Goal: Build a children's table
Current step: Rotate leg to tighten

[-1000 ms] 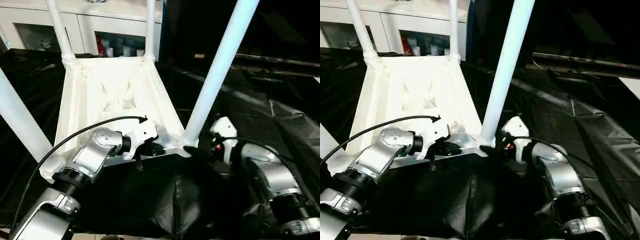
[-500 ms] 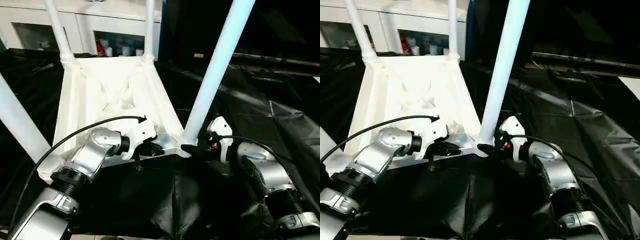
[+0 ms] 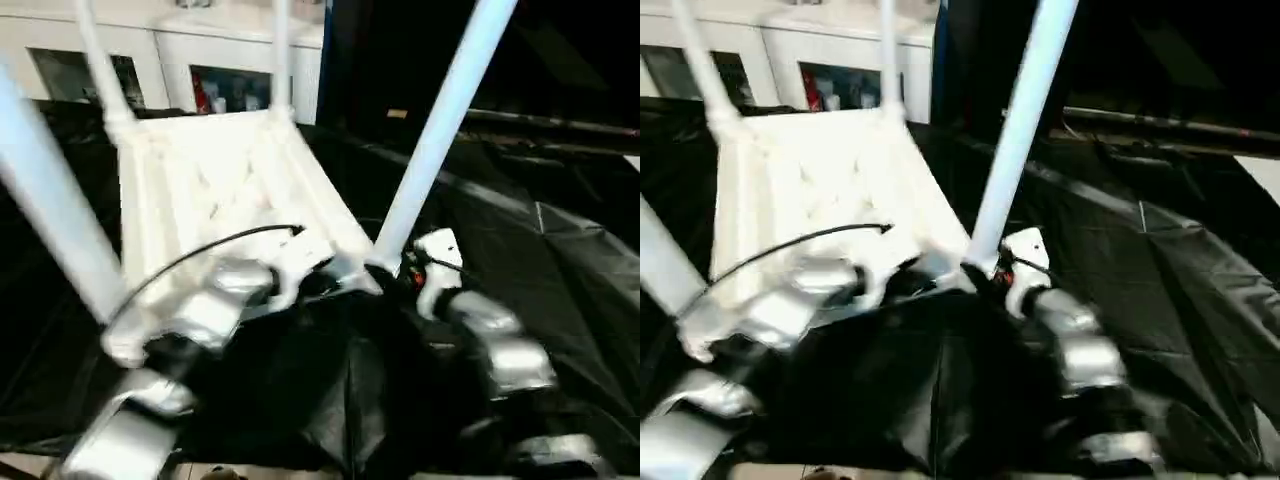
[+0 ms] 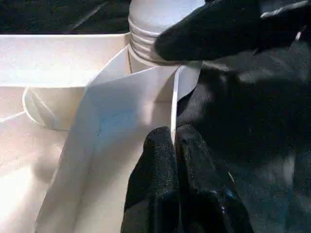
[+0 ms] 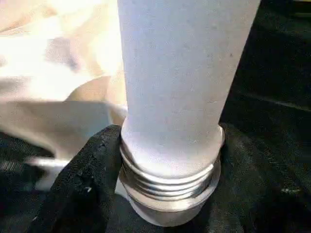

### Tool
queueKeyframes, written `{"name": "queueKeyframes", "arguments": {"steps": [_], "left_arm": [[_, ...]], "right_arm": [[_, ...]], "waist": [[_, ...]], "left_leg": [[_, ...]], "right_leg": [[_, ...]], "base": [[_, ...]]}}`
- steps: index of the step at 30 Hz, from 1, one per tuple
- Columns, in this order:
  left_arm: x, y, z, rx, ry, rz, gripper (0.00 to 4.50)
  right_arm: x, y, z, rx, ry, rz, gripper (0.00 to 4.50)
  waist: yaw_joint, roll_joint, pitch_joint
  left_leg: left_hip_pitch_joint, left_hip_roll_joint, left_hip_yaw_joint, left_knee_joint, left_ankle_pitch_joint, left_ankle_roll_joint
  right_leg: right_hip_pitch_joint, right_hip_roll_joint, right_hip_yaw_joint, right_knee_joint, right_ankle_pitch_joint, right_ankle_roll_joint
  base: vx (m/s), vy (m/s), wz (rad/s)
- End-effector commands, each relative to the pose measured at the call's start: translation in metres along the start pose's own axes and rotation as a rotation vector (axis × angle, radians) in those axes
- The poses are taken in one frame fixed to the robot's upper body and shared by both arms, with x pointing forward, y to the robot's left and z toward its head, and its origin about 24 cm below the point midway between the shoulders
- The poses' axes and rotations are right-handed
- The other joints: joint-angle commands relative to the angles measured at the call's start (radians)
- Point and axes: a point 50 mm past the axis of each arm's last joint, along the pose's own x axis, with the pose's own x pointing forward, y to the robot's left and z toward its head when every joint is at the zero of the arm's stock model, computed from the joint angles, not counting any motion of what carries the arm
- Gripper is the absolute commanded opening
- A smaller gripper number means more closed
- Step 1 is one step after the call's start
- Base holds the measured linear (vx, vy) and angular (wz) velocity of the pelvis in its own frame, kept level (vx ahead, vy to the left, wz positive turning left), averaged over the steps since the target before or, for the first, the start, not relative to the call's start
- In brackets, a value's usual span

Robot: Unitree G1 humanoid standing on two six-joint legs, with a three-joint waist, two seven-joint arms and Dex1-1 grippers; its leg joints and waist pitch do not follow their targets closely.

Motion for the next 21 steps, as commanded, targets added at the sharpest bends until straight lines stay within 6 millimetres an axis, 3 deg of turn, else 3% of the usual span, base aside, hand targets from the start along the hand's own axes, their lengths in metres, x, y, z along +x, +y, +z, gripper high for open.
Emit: {"name": "queueKeyframes", "arguments": {"steps": [1, 2, 3, 4, 5, 6, 7, 8, 9, 10, 11, 12, 14, 15, 16, 18, 19, 21], "left_arm": [[0.016, -0.013, 0.003, -0.025, -0.006, 0.007, 0.00], [0.016, -0.013, 0.003, -0.025, -0.006, 0.007, 0.00], [0.018, -0.015, 0.006, -0.006, -0.008, -0.011, 0.00], [0.017, -0.017, 0.007, 0.014, -0.008, -0.030, 0.00], [0.017, -0.017, 0.007, 0.023, -0.009, -0.040, 0.00], [0.015, -0.017, 0.006, 0.034, -0.008, -0.058, 0.00], [0.012, -0.016, 0.005, 0.040, -0.005, -0.071, 0.00], [0.012, -0.016, 0.005, 0.041, -0.005, -0.072, 0.00], [0.009, -0.014, 0.003, 0.047, -0.002, -0.084, 0.00], [0.006, -0.012, 0.001, 0.050, 0.007, -0.090, 0.00], [0.001, -0.009, -0.002, 0.056, 0.017, -0.104, 0.00], [-0.003, -0.006, -0.004, 0.059, 0.024, -0.113, 0.00], [-0.010, -0.003, -0.007, 0.066, 0.028, -0.134, 0.00], [-0.017, 0.001, -0.010, 0.071, 0.036, -0.156, 0.00], [-0.021, 0.002, -0.011, 0.079, 0.034, -0.177, 0.00], [-0.023, 0.003, -0.011, 0.085, 0.033, -0.191, 0.00], [-0.028, 0.005, -0.014, 0.089, 0.040, -0.210, 0.00], [-0.035, 0.007, -0.017, 0.084, 0.053, -0.241, 0.00]], "right_arm": [[0.009, 0.028, -0.019, 0.040, 0.079, 0.046, 2.75], [0.009, 0.028, -0.019, 0.040, 0.079, 0.046, 2.75], [0.011, 0.034, -0.015, 0.023, 0.056, 0.065, 3.10], [0.013, 0.038, -0.012, 0.018, 0.037, 0.084, 3.10], [0.013, 0.039, -0.010, 0.016, 0.025, 0.095, 3.45], [0.014, 0.040, -0.006, 0.011, 0.006, 0.113, 3.51], [0.013, 0.038, -0.003, 0.003, 0.000, 0.122, 3.51], [0.013, 0.038, -0.003, 0.002, -0.001, 0.123, 3.65], [0.012, 0.035, -0.001, -0.008, -0.005, 0.134, 3.65], [0.010, 0.032, 0.001, -0.025, -0.005, 0.156, 3.65], [0.005, 0.025, 0.005, -0.054, -0.005, 0.198, 3.65], [0.000, 0.018, 0.008, -0.077, 0.000, 0.237, 3.65], [-0.008, 0.010, 0.012, -0.112, 0.007, 0.291, 3.65], [-0.018, 0.001, 0.014, -0.146, 0.027, 0.354, 3.65], [-0.022, -0.003, 0.015, -0.161, 0.038, 0.384, 3.65], [-0.025, -0.006, 0.016, -0.169, 0.045, 0.400, 3.65], [-0.030, -0.011, 0.018, -0.187, 0.057, 0.432, 3.65], [-0.035, -0.016, 0.020, -0.205, 0.076, 0.468, 3.65]], "waist": [[-0.023, 0.008, -0.030], [-0.031, 0.021, -0.024], [-0.018, 0.031, -0.026], [0.024, 0.041, -0.019], [0.032, -0.018, -0.025], [0.026, -0.044, -0.006], [0.022, -0.054, -0.022], [0.037, -0.029, -0.047], [0.037, -0.021, -0.048], [0.031, -0.015, -0.053], [0.032, -0.009, -0.057], [0.025, -0.009, -0.055], [0.027, -0.011, -0.055], [0.033, -0.010, -0.060], [0.033, -0.020, -0.061], [0.034, -0.016, -0.064], [0.037, -0.020, -0.067], [0.039, -0.020, -0.065]], "left_leg": [[0.046, 0.024, -0.028, -0.084, -0.661, -0.035], [0.030, 0.047, -0.042, -0.126, -0.775, -0.050], [0.002, 0.069, -0.049, -0.162, -0.821, -0.059], [-0.040, 0.078, -0.003, -0.237, -0.932, -0.069], [0.024, 0.056, 0.023, -0.191, -0.812, -0.029], [0.152, -0.023, 0.023, 0.052, -0.573, -0.040], [0.112, -0.027, 0.010, 0.079, -0.408, -0.016], [-0.038, 0.005, -0.036, -0.016, -0.198, -0.010], [-0.022, 0.021, -0.034, -0.076, -0.203, -0.035], [-0.005, 0.023, -0.034, -0.078, -0.232, -0.037], [0.009, 0.023, -0.028, -0.077, -0.247, -0.035], [0.013, 0.025, -0.016, -0.081, -0.258, 0.001], [0.012, 0.021, -0.009, -0.078, -0.295, 0.016], [0.011, 0.021, -0.008, -0.075, -0.261, 0.025], [0.005, 0.023, -0.005, -0.071, -0.208, 0.044], [0.000, 0.022, 0.002, -0.066, -0.137, 0.063], [0.001, 0.022, 0.005, -0.063, -0.107, 0.066], [0.002, 0.024, 0.009, -0.063, -0.108, 0.072]], "right_leg": [[0.012, -0.039, -0.023, -0.128, -0.707, -0.003], [0.045, -0.027, -0.031, -0.089, -0.588, -0.023], [0.085, -0.025, -0.007, -0.008, -0.462, -0.051], [0.107, 0.003, -0.003, 0.115, -0.246, -0.085], [0.049, -0.007, 0.065, 0.083, -0.409, -0.045], [-0.128, -0.093, 0.059, -0.158, -1.051, 0.005], [-0.083, -0.133, 0.079, -0.158, -1.163, 0.022], [0.085, -0.151, 0.098, -0.071, -0.966, 0.008], [0.052, -0.071, 0.064, -0.037, -0.624, -0.028], [0.041, -0.054, 0.063, -0.021, -0.492, -0.054], [0.037, -0.048, 0.067, -0.014, -0.387, -0.089], [0.041, -0.045, 0.074, -0.011, -0.237, -0.178], [0.041, -0.049, 0.078, -0.021, -0.302, -0.190], [0.045, -0.049, 0.082, -0.019, -0.272, -0.194], [0.048, -0.047, 0.083, -0.013, -0.204, -0.211], [0.051, -0.047, 0.084, 0.000, -0.122, -0.232], [0.052, -0.046, 0.083, 0.004, -0.090, -0.240], [0.052, -0.046, 0.083, 0.007, -0.085, -0.250]], "base": [[-0.012, 0.051, -0.03], [-0.012, 0.051, -0.03], [-0.050, 0.033, 0.04], [-0.030, -0.042, 0.19], [-0.030, -0.042, 0.19], [0.097, -0.107, 0.16], [0.168, -0.021, -0.41], [0.168, -0.021, -0.41], [0.110, 0.062, -0.47], [0.000, 0.000, 0.00], [0.000, 0.000, 0.00], [0.000, 0.000, 0.00], [0.000, 0.000, 0.00], [0.000, 0.000, 0.00], [0.000, 0.000, 0.00], [0.000, 0.000, 0.00], [0.000, 0.000, 0.00], [0.000, 0.000, 0.00]]}}
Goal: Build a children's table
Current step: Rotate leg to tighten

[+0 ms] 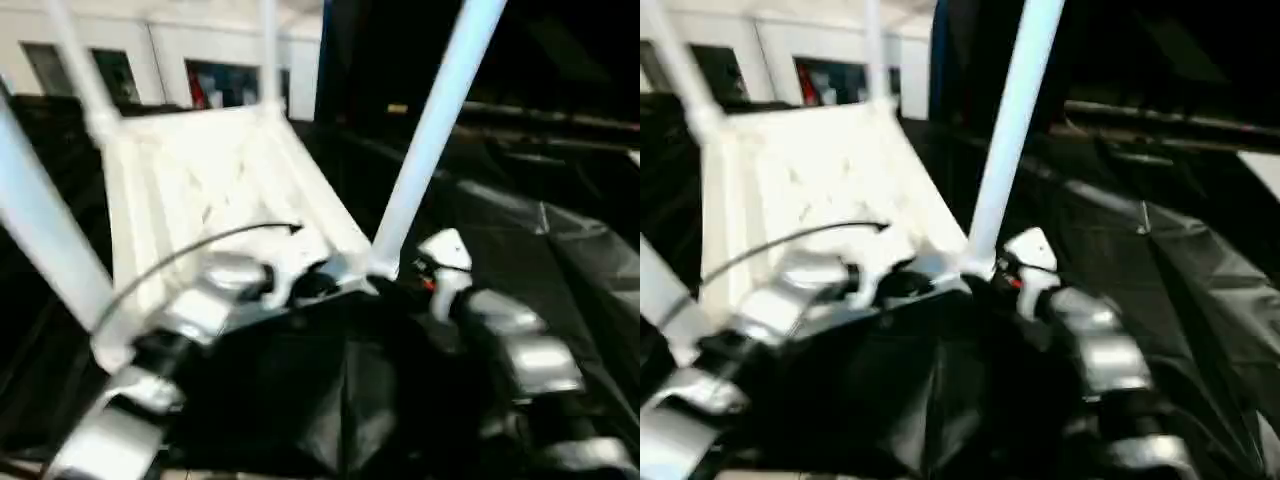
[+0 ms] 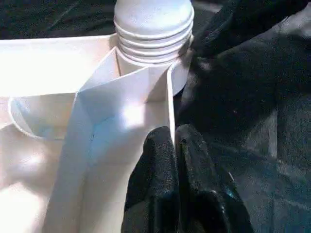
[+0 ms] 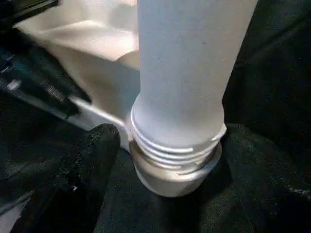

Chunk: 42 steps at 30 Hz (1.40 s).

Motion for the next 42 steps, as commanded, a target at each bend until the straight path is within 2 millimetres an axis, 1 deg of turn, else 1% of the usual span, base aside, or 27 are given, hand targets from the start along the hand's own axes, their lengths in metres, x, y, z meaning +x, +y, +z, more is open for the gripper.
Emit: {"name": "queueKeyframes", "arguments": {"steps": [1, 2, 3, 5, 6, 8, 9, 12, 13, 16, 17, 19, 20, 22, 26, 27, 28, 29, 30, 33, 35, 36, 37, 38, 40, 41, 42], "left_arm": [[-0.005, -0.008, -0.012, -0.006, 0.038, -0.113, 0.00], [-0.010, -0.009, -0.013, -0.007, 0.034, -0.152, 0.00], [-0.012, -0.010, -0.014, -0.008, 0.033, -0.178, 0.00], [-0.016, -0.014, -0.013, -0.005, 0.027, -0.231, 0.00], [-0.016, -0.014, -0.013, -0.005, 0.027, -0.231, 0.00], [-0.018, -0.015, -0.012, -0.003, 0.021, -0.255, 0.00], [-0.018, -0.016, -0.010, -0.002, 0.014, -0.256, 0.00], [-0.018, -0.015, -0.010, 0.000, 0.007, -0.251, 0.00], [-0.018, -0.015, -0.010, 0.000, 0.004, -0.248, 0.00], [-0.018, -0.015, -0.011, 0.001, 0.004, -0.244, 0.00], [-0.018, -0.015, -0.011, 0.000, 0.004, -0.243, 0.00], [-0.018, -0.014, -0.013, -0.001, 0.010, -0.236, 0.00], [-0.018, -0.014, -0.013, -0.002, 0.013, -0.233, 0.00], [-0.019, -0.014, -0.014, -0.002, 0.015, -0.232, 0.00], [-0.021, -0.012, -0.014, 0.003, 0.017, -0.222, 0.00], [-0.022, -0.011, -0.014, 0.002, 0.013, -0.214, 0.00], [-0.022, -0.011, -0.014, 0.002, 0.013, -0.214, 0.00], [-0.022, -0.010, -0.014, -0.001, 0.004, -0.203, 0.00], [-0.022, -0.010, -0.014, -0.003, -0.001, -0.197, 0.00], [-0.019, -0.009, -0.013, -0.008, -0.017, -0.169, 0.00], [-0.013, -0.006, -0.012, -0.035, -0.029, -0.107, 0.00], [-0.010, -0.005, -0.012, -0.048, -0.031, -0.081, 0.00], [-0.003, -0.003, -0.011, -0.068, -0.033, -0.024, 0.00], [0.004, -0.001, -0.009, -0.081, -0.039, 0.023, 0.00], [0.024, 0.000, 0.000, -0.120, -0.059, 0.121, 0.00], [0.031, -0.002, 0.003, -0.121, -0.060, 0.130, 0.00], [0.035, -0.003, 0.005, -0.119, -0.060, 0.132, 0.00]], "right_arm": [[-0.008, 0.002, 0.006, -0.038, 0.019, 0.123, 3.65], [-0.011, 0.001, 0.007, -0.051, 0.034, 0.153, 3.65], [-0.012, 0.001, 0.008, -0.058, 0.043, 0.176, 3.65], [-0.013, 0.001, 0.010, -0.066, 0.054, 0.211, 3.65], [-0.013, 0.001, 0.010, -0.066, 0.054, 0.211, 3.65], [-0.012, 0.002, 0.011, -0.052, 0.068, 0.231, 3.65], [-0.008, 0.003, 0.011, -0.064, 0.074, 0.238, 3.65], [-0.005, 0.005, 0.011, -0.070, 0.078, 0.250, 3.65], [-0.004, 0.006, 0.010, -0.070, 0.080, 0.260, 3.65], [-0.001, 0.009, 0.009, -0.080, 0.083, 0.286, 3.65], [0.000, 0.009, 0.009, -0.083, 0.083, 0.291, 3.65], [0.004, 0.011, 0.010, -0.079, 0.074, 0.300, 3.65], [0.006, 0.012, 0.010, -0.075, 0.070, 0.302, 3.39], [0.007, 0.012, 0.010, -0.074, 0.069, 0.303, 3.39], [0.006, 0.012, 0.011, -0.067, 0.064, 0.305, 2.99], [0.006, 0.012, 0.011, -0.058, 0.057, 0.302, 2.93], [0.006, 0.012, 0.011, -0.058, 0.057, 0.302, 2.88], [0.007, 0.012, 0.011, -0.051, 0.051, 0.302, 2.84], [0.007, 0.012, 0.011, -0.049, 0.049, 0.302, 2.81], [0.009, 0.013, 0.010, -0.030, 0.037, 0.288, 2.77], [0.013, 0.013, 0.006, 0.000, 0.027, 0.232, 2.76], [0.014, 0.013, 0.004, 0.012, 0.025, 0.204, 2.76], [0.020, 0.011, -0.001, 0.043, 0.020, 0.102, 2.76], [0.026, 0.010, -0.006, 0.074, 0.020, 0.010, 2.76], [0.041, 0.012, -0.014, 0.175, 0.015, -0.191, 2.76], [0.046, 0.014, -0.014, 0.202, 0.011, -0.239, 2.75], [0.049, 0.016, -0.014, 0.217, 0.009, -0.267, 2.75]], "waist": [[0.002, -0.003, -0.056], [0.004, 0.000, -0.057], [0.001, -0.001, -0.054], [0.000, -0.004, -0.051], [0.000, -0.004, -0.051], [0.002, -0.001, -0.050], [0.003, -0.004, -0.050], [0.002, -0.006, -0.052], [0.003, -0.007, -0.053], [0.006, -0.004, -0.055], [0.007, -0.006, -0.055], [0.007, -0.006, -0.055], [0.007, -0.006, -0.055], [0.008, -0.004, -0.055], [0.008, -0.006, -0.056], [0.008, -0.009, -0.056], [0.008, -0.008, -0.056], [0.007, -0.013, -0.056], [0.008, -0.010, -0.055], [0.008, -0.012, -0.054], [0.007, -0.011, -0.052], [0.009, -0.017, -0.050], [0.008, -0.018, -0.049], [0.008, -0.016, -0.045], [0.006, -0.016, -0.047], [0.005, -0.016, -0.047], [0.003, -0.016, -0.047]], "left_leg": [[-0.006, 0.025, 0.004, -0.066, -0.075, 0.090], [-0.003, 0.026, 0.003, -0.065, -0.082, 0.093], [-0.003, 0.027, 0.005, -0.067, -0.095, 0.092], [0.001, 0.028, 0.006, -0.070, -0.129, 0.075], [0.001, 0.028, 0.006, -0.070, -0.129, 0.075], [0.008, 0.030, 0.008, -0.071, -0.143, 0.062], [0.012, 0.030, 0.011, -0.070, -0.146, 0.060], [0.006, 0.029, 0.011, -0.070, -0.121, 0.057], [0.006, 0.028, 0.011, -0.068, -0.112, 0.060], [0.006, 0.028, 0.011, -0.066, -0.083, 0.066], [0.006, 0.027, 0.013, -0.065, -0.078, 0.071], [0.005, 0.026, 0.012, -0.066, -0.086, 0.069], [0.005, 0.027, 0.012, -0.066, -0.095, 0.066], [0.006, 0.027, 0.011, -0.067, -0.098, 0.060], [0.005, 0.026, 0.012, -0.065, -0.086, 0.060], [0.006, 0.026, 0.012, -0.065, -0.078, 0.064], [0.006, 0.026, 0.012, -0.065, -0.078, 0.065], [0.006, 0.026, 0.013, -0.064, -0.082, 0.067], [0.005, 0.026, 0.012, -0.065, -0.082, 0.066], [0.005, 0.026, 0.012, -0.065, -0.089, 0.063], [0.004, 0.026, 0.013, -0.066, -0.104, 0.056], [0.003, 0.026, 0.012, -0.068, -0.122, 0.046], [0.001, 0.026, 0.011, -0.070, -0.131, 0.039], [0.006, 0.026, 0.012, -0.071, -0.162, 0.020], [0.008, 0.023, 0.011, -0.072, -0.179, -0.006], [0.008, 0.021, 0.007, -0.075, -0.198, -0.019], [0.007, 0.021, 0.007, -0.076, -0.204, -0.018]], "right_leg": [[0.059, -0.054, 0.051, -0.059, -0.057, -0.241], [0.059, -0.054, 0.051, -0.058, -0.063, -0.244], [0.055, -0.053, 0.052, -0.059, -0.073, -0.248], [0.052, -0.053, 0.055, -0.064, -0.126, -0.246], [0.052, -0.053, 0.055, -0.064, -0.126, -0.246], [0.047, -0.053, 0.057, -0.065, -0.146, -0.249], [0.043, -0.052, 0.059, -0.065, -0.139, -0.253], [0.048, -0.052, 0.059, -0.058, -0.114, -0.253], [0.049, -0.052, 0.060, -0.057, -0.105, -0.251], [0.050, -0.052, 0.060, -0.052, -0.060, -0.257], [0.051, -0.052, 0.060, -0.051, -0.045, -0.263], [0.051, -0.052, 0.060, -0.052, -0.054, -0.262], [0.051, -0.053, 0.060, -0.054, -0.066, -0.260], [0.051, -0.053, 0.060, -0.054, -0.074, -0.258], [0.053, -0.051, 0.060, -0.051, -0.055, -0.257], [0.053, -0.051, 0.060, -0.050, -0.049, -0.259], [0.053, -0.051, 0.060, -0.050, -0.050, -0.259], [0.052, -0.051, 0.060, -0.051, -0.057, -0.257], [0.053, -0.052, 0.060, -0.051, -0.065, -0.256], [0.052, -0.052, 0.060, -0.053, -0.086, -0.248], [0.048, -0.053, 0.061, -0.057, -0.112, -0.243], [0.050, -0.054, 0.060, -0.061, -0.160, -0.229], [0.050, -0.055, 0.060, -0.065, -0.192, -0.218], [0.042, -0.056, 0.061, -0.074, -0.263, -0.199], [0.038, -0.057, 0.062, -0.081, -0.327, -0.174], [0.038, -0.056, 0.059, -0.088, -0.377, -0.143], [0.037, -0.055, 0.060, -0.089, -0.384, -0.136]], "base": [[0.000, 0.000, 0.00], [0.000, 0.000, 0.00], [0.000, 0.000, 0.00], [0.000, 0.000, 0.00], [0.000, 0.000, 0.00], [0.000, 0.000, 0.00], [0.000, 0.000, 0.00], [0.000, 0.000, 0.00], [0.000, 0.000, 0.00], [0.000, 0.000, 0.00], [0.000, 0.000, 0.00], [0.000, 0.000, 0.00], [0.000, 0.000, 0.00], [0.000, 0.000, 0.00], [0.000, 0.000, 0.00], [0.000, 0.000, 0.00], [0.000, 0.000, 0.00], [0.000, 0.000, 0.00], [0.000, 0.000, 0.00], [0.000, 0.000, 0.00], [0.000, 0.000, 0.00], [0.000, 0.000, 0.00], [0.000, 0.000, 0.00], [0.000, 0.000, 0.00], [0.000, 0.000, 0.00], [0.000, 0.000, 0.00], [0.000, 0.000, 0.00]]}}
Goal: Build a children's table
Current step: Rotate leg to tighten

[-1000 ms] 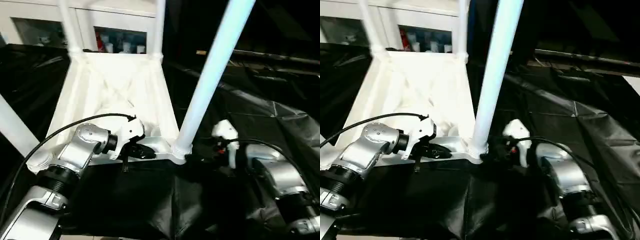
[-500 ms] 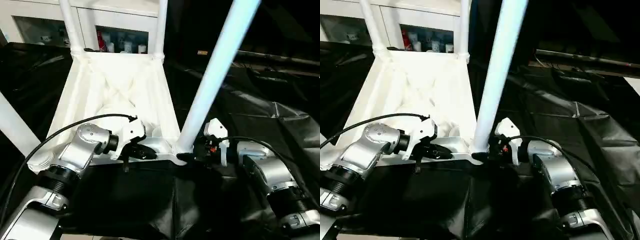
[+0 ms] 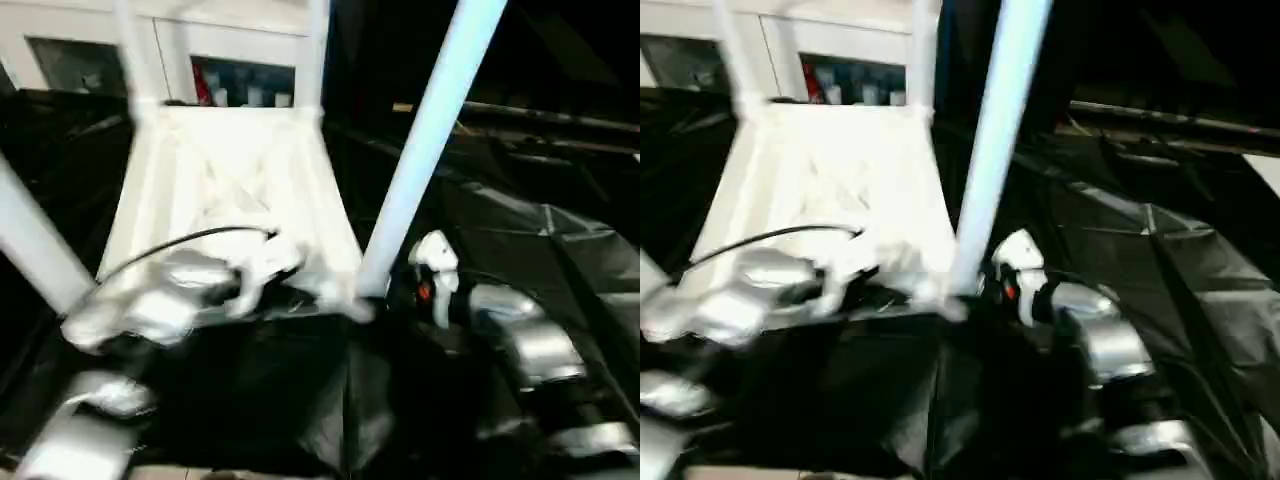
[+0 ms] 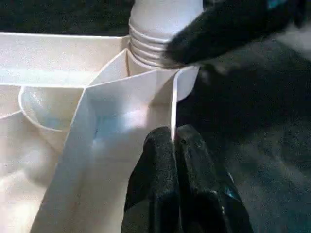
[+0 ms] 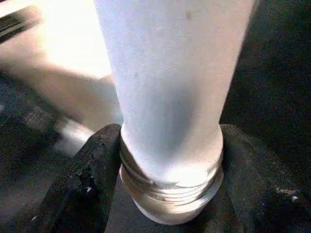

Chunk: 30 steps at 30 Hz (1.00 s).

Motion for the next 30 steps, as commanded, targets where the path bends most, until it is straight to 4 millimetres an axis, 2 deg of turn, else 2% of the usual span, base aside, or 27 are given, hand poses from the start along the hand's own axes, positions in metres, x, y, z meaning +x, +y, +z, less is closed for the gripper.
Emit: {"name": "queueKeyframes", "arguments": {"steps": [1, 2, 5, 6, 8, 11, 12, 15, 16, 17, 18, 19, 20, 21, 23, 25, 30], "left_arm": [[0.021, -0.014, 0.003, -0.026, -0.016, 0.000, 0.00], [0.029, -0.020, 0.007, -0.003, -0.013, -0.021, 0.00], [0.035, -0.027, 0.011, 0.023, -0.013, -0.048, 0.00], [0.035, -0.027, 0.011, 0.025, -0.013, -0.051, 0.00], [0.035, -0.028, 0.011, 0.042, -0.003, -0.062, 0.00], [0.029, -0.022, 0.007, 0.054, 0.019, -0.058, 0.00], [0.026, -0.020, 0.005, 0.056, 0.028, -0.058, 0.00], [0.014, -0.015, -0.001, 0.066, 0.059, -0.085, 0.00], [0.004, -0.013, -0.006, 0.072, 0.083, -0.126, 0.00], [-0.002, -0.011, -0.009, 0.078, 0.097, -0.148, 0.00], [-0.007, -0.011, -0.011, 0.081, 0.109, -0.170, 0.00], [-0.010, -0.010, -0.012, 0.082, 0.116, -0.185, 0.00], [-0.010, -0.010, -0.012, 0.082, 0.116, -0.185, 0.00], [-0.015, -0.009, -0.014, 0.086, 0.129, -0.205, 0.00], [-0.030, -0.009, -0.021, 0.092, 0.175, -0.287, 0.00], [-0.041, -0.010, -0.025, 0.092, 0.210, -0.349, 0.00], [-0.048, -0.010, -0.028, 0.085, 0.236, -0.371, 0.00]], "right_arm": [[0.013, 0.016, -0.014, 0.048, 0.064, -0.052, 2.75], [0.020, 0.024, -0.013, 0.057, 0.060, -0.069, 2.75], [0.026, 0.035, -0.009, 0.030, 0.047, -0.049, 2.75], [0.026, 0.036, -0.009, 0.026, 0.043, -0.044, 3.10], [0.028, 0.040, -0.006, 0.003, 0.023, -0.013, 3.45], [0.026, 0.035, -0.002, 0.006, 0.002, 0.007, 3.55], [0.024, 0.034, 0.000, -0.016, -0.002, 0.023, 3.80], [0.015, 0.029, 0.005, -0.095, 0.001, 0.117, 3.80], [0.005, 0.024, 0.008, -0.145, 0.013, 0.215, 3.80], [-0.001, 0.021, 0.009, -0.165, 0.019, 0.265, 3.80], [-0.005, 0.019, 0.011, -0.178, 0.024, 0.302, 3.80], [-0.008, 0.017, 0.012, -0.185, 0.027, 0.325, 3.80], [-0.008, 0.017, 0.012, -0.185, 0.027, 0.325, 3.80], [-0.013, 0.015, 0.013, -0.199, 0.037, 0.362, 3.80], [-0.025, 0.008, 0.016, -0.244, 0.077, 0.451, 3.80], [-0.032, 0.003, 0.018, -0.268, 0.106, 0.502, 3.80], [-0.036, 0.001, 0.020, -0.276, 0.134, 0.549, 3.80]], "waist": [[0.001, -0.005, -0.047], [-0.002, 0.000, -0.047], [-0.005, -0.002, -0.049], [-0.005, -0.001, -0.049], [-0.006, 0.001, -0.050], [-0.006, 0.000, -0.051], [-0.004, 0.001, -0.050], [-0.003, 0.000, -0.052], [-0.004, -0.005, -0.052], [-0.001, -0.004, -0.054], [-0.002, -0.007, -0.054], [-0.001, -0.004, -0.054], [-0.003, -0.004, -0.055], [-0.003, -0.004, -0.055], [-0.001, -0.004, -0.056], [-0.003, -0.002, -0.052], [0.001, 0.000, -0.050]], "left_leg": [[0.001, 0.022, -0.007, -0.078, -0.209, -0.012], [0.002, 0.022, -0.006, -0.079, -0.214, -0.011], [-0.001, 0.023, -0.008, -0.081, -0.222, -0.007], [-0.002, 0.023, -0.008, -0.081, -0.223, -0.004], [-0.002, 0.024, -0.008, -0.082, -0.224, -0.002], [-0.004, 0.023, -0.007, -0.082, -0.226, 0.006], [-0.003, 0.024, -0.008, -0.083, -0.225, 0.007], [-0.009, 0.024, -0.008, -0.081, -0.207, 0.021], [-0.011, 0.024, -0.007, -0.081, -0.201, 0.026], [-0.011, 0.026, -0.008, -0.078, -0.184, 0.036], [-0.010, 0.026, -0.006, -0.077, -0.177, 0.044], [-0.008, 0.028, -0.005, -0.075, -0.157, 0.054], [-0.010, 0.027, -0.005, -0.074, -0.133, 0.059], [-0.006, 0.027, -0.002, -0.073, -0.121, 0.061], [-0.003, 0.028, -0.002, -0.072, -0.112, 0.070], [-0.003, 0.030, -0.001, -0.073, -0.119, 0.080], [0.004, 0.032, 0.000, -0.075, -0.155, 0.059]], "right_leg": [[0.036, -0.053, 0.044, -0.093, -0.388, -0.137], [0.032, -0.051, 0.045, -0.096, -0.385, -0.130], [0.035, -0.049, 0.044, -0.094, -0.361, -0.121], [0.035, -0.049, 0.044, -0.094, -0.355, -0.121], [0.035, -0.048, 0.044, -0.092, -0.324, -0.129], [0.037, -0.049, 0.044, -0.091, -0.305, -0.140], [0.037, -0.050, 0.044, -0.090, -0.303, -0.142], [0.044, -0.049, 0.044, -0.086, -0.269, -0.153], [0.046, -0.050, 0.044, -0.086, -0.263, -0.155], [0.048, -0.050, 0.044, -0.081, -0.232, -0.161], [0.047, -0.050, 0.045, -0.080, -0.215, -0.167], [0.046, -0.050, 0.046, -0.075, -0.175, -0.187], [0.047, -0.049, 0.045, -0.069, -0.136, -0.205], [0.044, -0.048, 0.045, -0.068, -0.114, -0.220], [0.047, -0.047, 0.045, -0.063, -0.088, -0.236], [0.046, -0.047, 0.045, -0.062, -0.081, -0.246], [0.041, -0.048, 0.046, -0.066, -0.130, -0.254]], "base": [[0.000, 0.000, 0.00], [0.000, 0.000, 0.00], [0.000, 0.000, 0.00], [0.000, 0.000, 0.00], [0.000, 0.000, 0.00], [0.000, 0.000, 0.00], [0.000, 0.000, 0.00], [0.000, 0.000, 0.00], [0.000, 0.000, 0.00], [0.000, 0.000, 0.00], [0.000, 0.000, 0.00], [0.000, 0.000, 0.00], [0.000, 0.000, 0.00], [0.000, 0.000, 0.00], [0.000, 0.000, 0.00], [0.000, 0.000, 0.00], [0.000, 0.000, 0.00]]}}
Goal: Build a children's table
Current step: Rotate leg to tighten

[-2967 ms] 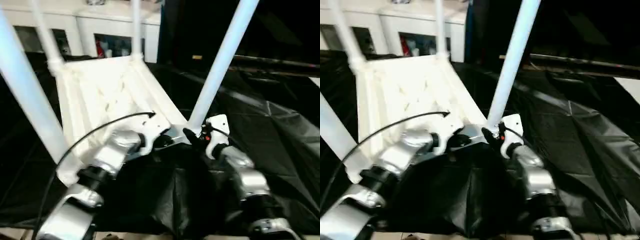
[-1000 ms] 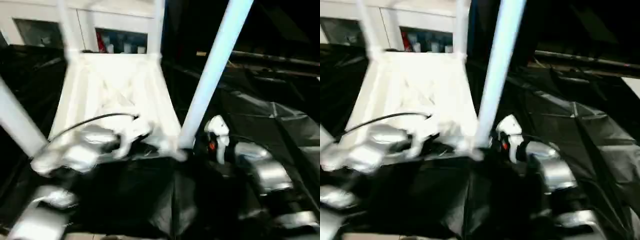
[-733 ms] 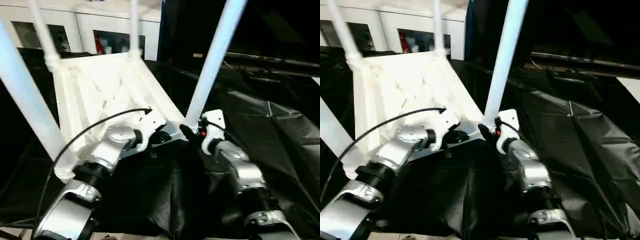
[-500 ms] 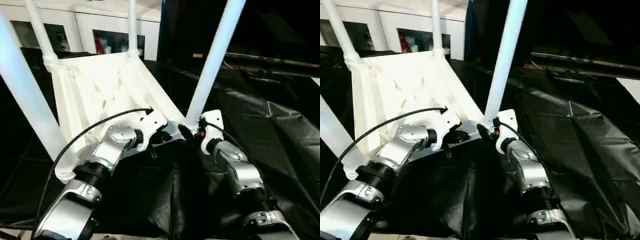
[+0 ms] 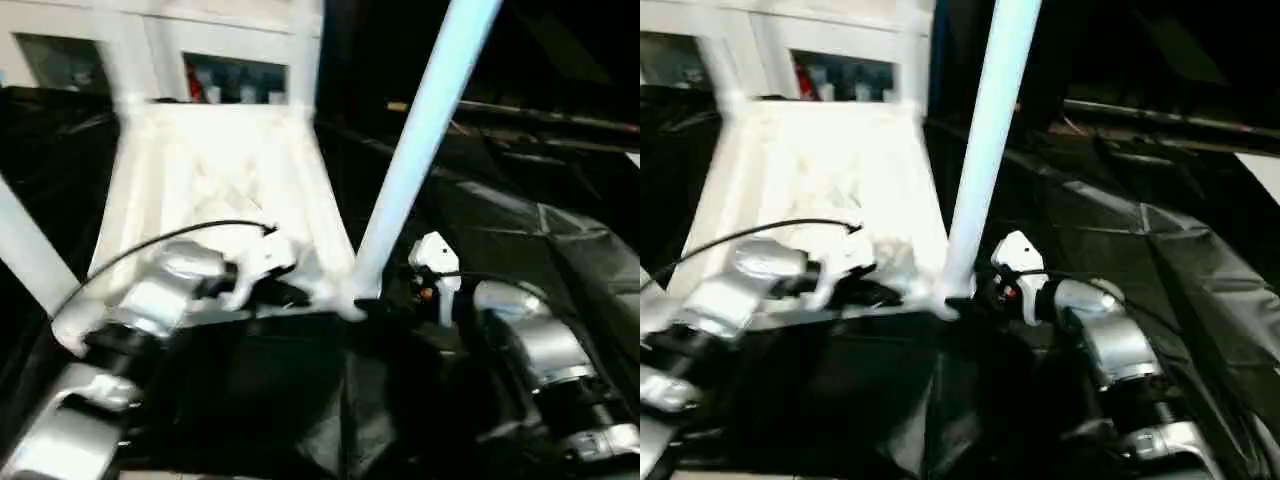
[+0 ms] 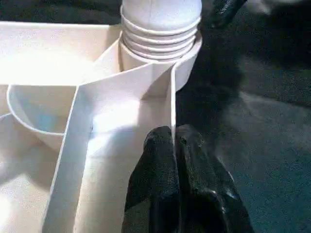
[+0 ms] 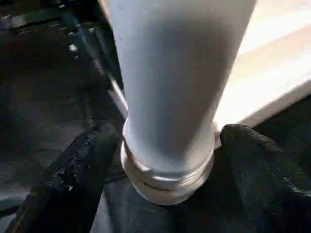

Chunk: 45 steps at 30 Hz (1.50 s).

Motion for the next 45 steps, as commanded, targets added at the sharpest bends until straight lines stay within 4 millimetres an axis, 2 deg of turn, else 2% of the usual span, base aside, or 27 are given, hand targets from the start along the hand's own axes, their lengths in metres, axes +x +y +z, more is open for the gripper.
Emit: {"name": "queueKeyframes", "arguments": {"steps": [1, 2, 3, 5, 6, 13, 16, 17, 18, 20, 23, 25, 26, 27, 29, 30, 31, 32, 33, 34, 35, 36, 38, 40, 43, 44, 45], "left_arm": [[0.013, -0.011, -0.016, -0.044, 0.071, -0.070, 0.00], [0.013, -0.011, -0.016, -0.044, 0.071, -0.070, 0.00], [0.014, -0.010, -0.015, -0.042, 0.074, -0.058, 0.00], [0.014, -0.010, -0.014, -0.045, 0.070, -0.054, 0.00], [0.014, -0.010, -0.014, -0.045, 0.069, -0.053, 0.00], [0.015, -0.009, -0.014, -0.051, 0.050, -0.021, 0.00], [0.018, -0.005, -0.012, -0.059, 0.038, 0.038, 0.00], [0.022, -0.003, -0.010, -0.067, 0.027, 0.070, 0.00], [0.022, -0.003, -0.010, -0.067, 0.027, 0.070, 0.00], [0.034, 0.001, -0.002, -0.088, 0.001, 0.145, 0.00], [0.049, 0.006, 0.010, -0.112, -0.033, 0.217, 0.00], [0.063, 0.006, 0.020, -0.128, -0.056, 0.236, 0.00], [0.068, 0.005, 0.023, -0.130, -0.062, 0.236, 0.00], [0.072, 0.004, 0.027, -0.128, -0.066, 0.239, 0.00], [0.086, 0.000, 0.038, -0.102, -0.081, 0.230, 0.00], [0.090, -0.002, 0.041, -0.094, -0.086, 0.219, 0.00], [0.090, -0.002, 0.041, -0.094, -0.086, 0.219, 0.00], [0.094, -0.006, 0.042, -0.086, -0.084, 0.199, 0.00], [0.094, -0.006, 0.042, -0.086, -0.084, 0.199, 0.00], [0.094, -0.006, 0.042, -0.084, -0.082, 0.197, 0.00], [0.094, -0.006, 0.041, -0.081, -0.077, 0.192, 0.00], [0.091, -0.005, 0.037, -0.076, -0.063, 0.191, 0.00], [0.091, -0.005, 0.037, -0.076, -0.063, 0.191, 0.00], [0.082, -0.003, 0.032, -0.065, -0.058, 0.173, 0.00], [0.067, -0.001, 0.025, -0.046, -0.060, 0.139, 0.00], [0.063, -0.002, 0.025, -0.019, -0.082, 0.105, 0.00], [0.061, -0.002, 0.024, -0.006, -0.091, 0.090, 0.00]], "right_arm": [[-0.003, -0.001, 0.003, 0.001, 0.013, 0.026, 3.80], [-0.003, -0.001, 0.003, 0.001, 0.013, 0.026, 3.80], [-0.001, -0.002, 0.003, 0.009, 0.013, 0.034, 3.65], [0.000, 0.000, 0.004, 0.013, 0.010, 0.050, 3.43], [0.001, 0.001, 0.004, 0.016, 0.011, 0.059, 3.37], [0.004, 0.003, 0.001, 0.033, 0.014, 0.059, 2.80], [0.007, 0.004, -0.003, 0.066, 0.002, 0.020, 2.75], [0.010, 0.004, -0.007, 0.092, -0.005, -0.024, 2.73], [0.010, 0.004, -0.007, 0.092, -0.005, -0.024, 2.73], [0.017, 0.002, -0.016, 0.147, -0.012, -0.163, 2.72], [0.029, 0.002, -0.021, 0.224, -0.024, -0.316, 2.72], [0.039, 0.001, -0.023, 0.292, -0.039, -0.442, 2.72], [0.042, 0.000, -0.023, 0.318, -0.044, -0.488, 2.72], [0.044, -0.002, -0.022, 0.334, -0.050, -0.528, 2.72], [0.055, -0.003, -0.019, 0.347, -0.052, -0.614, 2.72], [0.059, -0.001, -0.016, 0.338, -0.062, -0.616, 2.72], [0.059, -0.001, -0.016, 0.338, -0.062, -0.616, 2.72], [0.065, 0.003, -0.010, 0.308, -0.090, -0.592, 3.07], [0.065, 0.003, -0.010, 0.308, -0.090, -0.592, 3.07], [0.066, 0.003, -0.008, 0.296, -0.094, -0.585, 3.07], [0.067, 0.004, -0.006, 0.277, -0.101, -0.573, 3.42], [0.068, 0.007, 0.000, 0.248, -0.116, -0.487, 3.43], [0.068, 0.007, 0.000, 0.248, -0.116, -0.487, 3.53], [0.060, 0.004, 0.003, 0.188, -0.106, -0.425, 3.68], [0.040, -0.002, 0.005, 0.107, -0.087, -0.330, 3.68], [0.033, -0.003, 0.004, 0.086, -0.080, -0.295, 3.68], [0.030, -0.003, 0.004, 0.078, -0.076, -0.281, 3.68]], "waist": [[0.000, 0.008, -0.047], [0.000, 0.008, -0.047], [0.000, 0.001, -0.048], [0.000, 0.003, -0.049], [0.001, -0.002, -0.049], [0.002, -0.003, -0.050], [0.004, -0.005, -0.047], [0.006, -0.001, -0.044], [0.006, -0.003, -0.042], [0.004, -0.004, -0.042], [-0.001, 0.000, -0.040], [-0.004, -0.004, -0.040], [-0.007, 0.002, -0.042], [-0.008, 0.000, -0.042], [-0.010, 0.004, -0.044], [-0.012, 0.010, -0.045], [-0.013, 0.008, -0.046], [-0.012, 0.006, -0.048], [-0.012, 0.012, -0.049], [-0.012, 0.011, -0.049], [-0.012, 0.015, -0.050], [-0.011, 0.013, -0.051], [-0.011, 0.015, -0.051], [-0.010, 0.019, -0.050], [-0.011, 0.016, -0.048], [-0.009, 0.009, -0.049], [-0.007, 0.013, -0.049]], "left_leg": [[0.004, 0.029, 0.000, -0.074, -0.163, 0.046], [0.004, 0.029, 0.000, -0.074, -0.163, 0.046], [0.002, 0.029, -0.001, -0.074, -0.159, 0.040], [0.002, 0.028, -0.001, -0.073, -0.149, 0.038], [0.002, 0.028, 0.000, -0.072, -0.140, 0.041], [0.000, 0.027, 0.001, -0.069, -0.110, 0.054], [0.002, 0.027, 0.001, -0.072, -0.142, 0.043], [0.005, 0.028, 0.001, -0.074, -0.169, 0.033], [0.007, 0.029, 0.000, -0.076, -0.203, 0.021], [0.003, 0.028, -0.003, -0.079, -0.224, 0.004], [0.004, 0.025, -0.009, -0.082, -0.264, -0.023], [0.004, 0.024, -0.011, -0.083, -0.273, -0.025], [0.005, 0.023, -0.011, -0.083, -0.275, -0.028], [0.002, 0.022, -0.013, -0.084, -0.275, -0.027], [0.003, 0.023, -0.012, -0.084, -0.270, -0.030], [0.000, 0.023, -0.015, -0.086, -0.263, -0.033], [-0.001, 0.023, -0.013, -0.086, -0.259, -0.032], [0.000, 0.023, -0.011, -0.084, -0.248, -0.025], [-0.001, 0.023, -0.010, -0.083, -0.231, -0.020], [-0.003, 0.023, -0.009, -0.083, -0.222, -0.017], [-0.003, 0.023, -0.008, -0.082, -0.208, -0.012], [-0.003, 0.022, -0.007, -0.081, -0.201, -0.005], [-0.004, 0.022, -0.006, -0.080, -0.190, 0.007], [-0.002, 0.023, -0.006, -0.082, -0.199, 0.007], [-0.005, 0.023, -0.005, -0.080, -0.213, 0.023], [-0.004, 0.023, -0.005, -0.079, -0.206, 0.031], [-0.003, 0.024, -0.005, -0.078, -0.199, 0.036]], "right_leg": [[0.047, -0.050, 0.047, -0.062, -0.148, -0.247], [0.047, -0.050, 0.047, -0.062, -0.148, -0.247], [0.049, -0.052, 0.046, -0.062, -0.153, -0.239], [0.049, -0.052, 0.047, -0.061, -0.147, -0.235], [0.049, -0.052, 0.047, -0.060, -0.141, -0.235], [0.050, -0.052, 0.046, -0.057, -0.119, -0.237], [0.047, -0.052, 0.046, -0.065, -0.180, -0.222], [0.043, -0.054, 0.047, -0.071, -0.221, -0.211], [0.039, -0.053, 0.047, -0.077, -0.270, -0.200], [0.041, -0.055, 0.046, -0.082, -0.324, -0.175], [0.036, -0.057, 0.044, -0.094, -0.428, -0.131], [0.035, -0.056, 0.043, -0.099, -0.460, -0.111], [0.031, -0.056, 0.044, -0.102, -0.459, -0.106], [0.032, -0.055, 0.042, -0.102, -0.455, -0.103], [0.029, -0.054, 0.044, -0.100, -0.428, -0.105], [0.033, -0.053, 0.043, -0.097, -0.400, -0.109], [0.035, -0.052, 0.043, -0.097, -0.383, -0.110], [0.035, -0.050, 0.045, -0.093, -0.337, -0.119], [0.037, -0.049, 0.046, -0.088, -0.279, -0.135], [0.040, -0.048, 0.046, -0.084, -0.253, -0.142], [0.042, -0.046, 0.046, -0.081, -0.211, -0.156], [0.045, -0.047, 0.046, -0.078, -0.191, -0.166], [0.048, -0.047, 0.046, -0.076, -0.170, -0.178], [0.047, -0.047, 0.045, -0.079, -0.181, -0.184], [0.051, -0.048, 0.046, -0.080, -0.195, -0.186], [0.052, -0.049, 0.046, -0.082, -0.200, -0.188], [0.051, -0.050, 0.047, -0.079, -0.193, -0.193]], "base": [[0.000, 0.000, 0.00], [0.000, 0.000, 0.00], [0.000, 0.000, 0.00], [0.000, 0.000, 0.00], [0.000, 0.000, 0.00], [0.000, 0.000, 0.00], [0.000, 0.000, 0.00], [0.000, 0.000, 0.00], [0.000, 0.000, 0.00], [0.000, 0.000, 0.00], [0.000, 0.000, 0.00], [0.000, 0.000, 0.00], [0.000, 0.000, 0.00], [0.000, 0.000, 0.00], [0.000, 0.000, 0.00], [0.000, 0.000, 0.00], [0.000, 0.000, 0.00], [0.000, 0.000, 0.00], [0.000, 0.000, 0.00], [0.000, 0.000, 0.00], [0.000, 0.000, 0.00], [0.000, 0.000, 0.00], [0.000, 0.000, 0.00], [0.000, 0.000, 0.00], [0.000, 0.000, 0.00], [0.000, 0.000, 0.00], [0.000, 0.000, 0.00]]}}
